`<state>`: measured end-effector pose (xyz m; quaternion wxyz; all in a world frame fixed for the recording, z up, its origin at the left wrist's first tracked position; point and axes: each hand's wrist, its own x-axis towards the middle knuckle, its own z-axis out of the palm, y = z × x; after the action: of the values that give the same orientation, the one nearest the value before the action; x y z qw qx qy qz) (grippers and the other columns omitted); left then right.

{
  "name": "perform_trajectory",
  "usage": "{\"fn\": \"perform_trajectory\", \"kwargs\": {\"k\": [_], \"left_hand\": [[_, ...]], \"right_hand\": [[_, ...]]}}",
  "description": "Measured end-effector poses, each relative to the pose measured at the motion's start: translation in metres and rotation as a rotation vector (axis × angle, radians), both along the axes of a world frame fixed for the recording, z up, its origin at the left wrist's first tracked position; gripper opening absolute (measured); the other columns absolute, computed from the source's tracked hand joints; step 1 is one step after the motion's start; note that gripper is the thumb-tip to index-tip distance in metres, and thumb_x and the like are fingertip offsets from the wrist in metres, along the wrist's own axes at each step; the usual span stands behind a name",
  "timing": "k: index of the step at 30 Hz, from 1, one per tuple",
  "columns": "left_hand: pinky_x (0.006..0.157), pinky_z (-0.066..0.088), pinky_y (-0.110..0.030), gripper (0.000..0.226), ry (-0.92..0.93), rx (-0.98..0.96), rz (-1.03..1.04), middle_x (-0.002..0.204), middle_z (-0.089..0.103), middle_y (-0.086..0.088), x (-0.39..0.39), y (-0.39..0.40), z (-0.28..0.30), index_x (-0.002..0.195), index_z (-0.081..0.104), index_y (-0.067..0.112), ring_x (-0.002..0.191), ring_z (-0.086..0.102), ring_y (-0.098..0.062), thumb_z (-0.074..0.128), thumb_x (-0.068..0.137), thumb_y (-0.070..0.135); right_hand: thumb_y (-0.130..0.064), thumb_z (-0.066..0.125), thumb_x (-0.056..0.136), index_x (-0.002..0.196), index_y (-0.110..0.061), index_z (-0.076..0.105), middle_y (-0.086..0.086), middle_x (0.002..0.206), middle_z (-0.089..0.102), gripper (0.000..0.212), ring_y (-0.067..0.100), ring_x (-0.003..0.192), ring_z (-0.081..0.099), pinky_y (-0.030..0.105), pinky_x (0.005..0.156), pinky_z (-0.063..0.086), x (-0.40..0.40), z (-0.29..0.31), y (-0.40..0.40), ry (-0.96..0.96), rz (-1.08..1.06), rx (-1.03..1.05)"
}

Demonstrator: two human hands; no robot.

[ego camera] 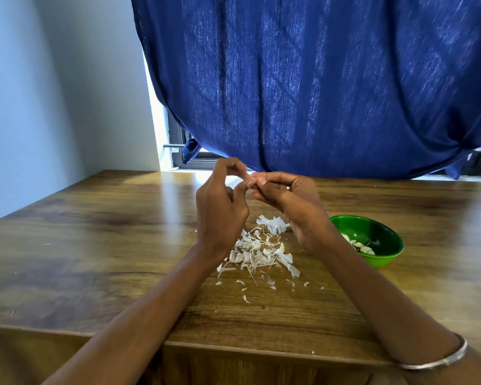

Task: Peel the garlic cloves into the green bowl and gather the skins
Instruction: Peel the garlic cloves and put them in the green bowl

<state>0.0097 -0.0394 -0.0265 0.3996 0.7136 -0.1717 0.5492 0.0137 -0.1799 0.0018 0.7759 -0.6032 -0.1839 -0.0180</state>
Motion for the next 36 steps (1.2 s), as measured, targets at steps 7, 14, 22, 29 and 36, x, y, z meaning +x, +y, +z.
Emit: {"fn": "perform_trajectory", "kwargs": {"k": [7,14,22,29,36], "left_hand": [[0.072,0.061,-0.045,0.045,0.027,-0.089,-0.046,0.093,0.065,0.01,-0.0023,-0.0015,0.0037,0.109,0.05,0.024,0.094,0.067,-0.003,0.071,0.087,-0.008],[0.063,0.059,-0.038,0.044,0.088,-0.125,-0.123,0.095,0.066,0.014,-0.0043,-0.0038,0.006,0.11,0.05,0.022,0.095,0.067,-0.002,0.07,0.088,-0.009],[0.061,0.058,-0.025,0.039,0.077,-0.106,-0.163,0.096,0.063,0.012,-0.0028,-0.0037,0.005,0.109,0.053,0.017,0.094,0.064,-0.002,0.065,0.088,-0.014],[0.058,0.055,-0.024,0.025,0.121,-0.107,-0.177,0.1,0.066,0.011,-0.0008,-0.0024,0.0035,0.109,0.061,0.014,0.079,0.066,-0.009,0.062,0.095,-0.007],[0.052,0.057,-0.044,0.013,0.145,-0.112,-0.113,0.103,0.068,0.008,0.0007,0.0001,0.0011,0.108,0.07,0.017,0.073,0.067,-0.019,0.065,0.098,0.01]], "right_hand": [[-0.004,0.072,0.089,0.104,-0.01,0.075,0.011,0.101,0.077,0.016,0.02,0.099,0.073,0.026,0.084,0.058,0.0008,-0.0007,-0.0005,-0.12,-0.015,-0.109],[-0.011,0.07,0.091,0.109,-0.005,0.072,0.011,0.104,0.077,0.019,0.019,0.097,0.074,0.025,0.074,0.059,0.0023,-0.001,-0.0008,-0.1,-0.031,-0.144],[-0.01,0.067,0.095,0.111,-0.003,0.069,0.011,0.101,0.078,0.018,0.014,0.089,0.074,0.026,0.072,0.061,0.0027,-0.0006,-0.0004,-0.084,-0.005,-0.125],[-0.012,0.068,0.094,0.113,-0.008,0.07,0.007,0.098,0.078,0.019,0.011,0.084,0.072,0.025,0.068,0.059,0.0042,0.0,-0.0008,-0.088,-0.026,-0.121],[-0.014,0.071,0.093,0.11,-0.013,0.072,0.002,0.097,0.079,0.017,0.01,0.082,0.071,0.026,0.067,0.059,0.0042,-0.0004,-0.0028,-0.105,-0.082,-0.15]]}}
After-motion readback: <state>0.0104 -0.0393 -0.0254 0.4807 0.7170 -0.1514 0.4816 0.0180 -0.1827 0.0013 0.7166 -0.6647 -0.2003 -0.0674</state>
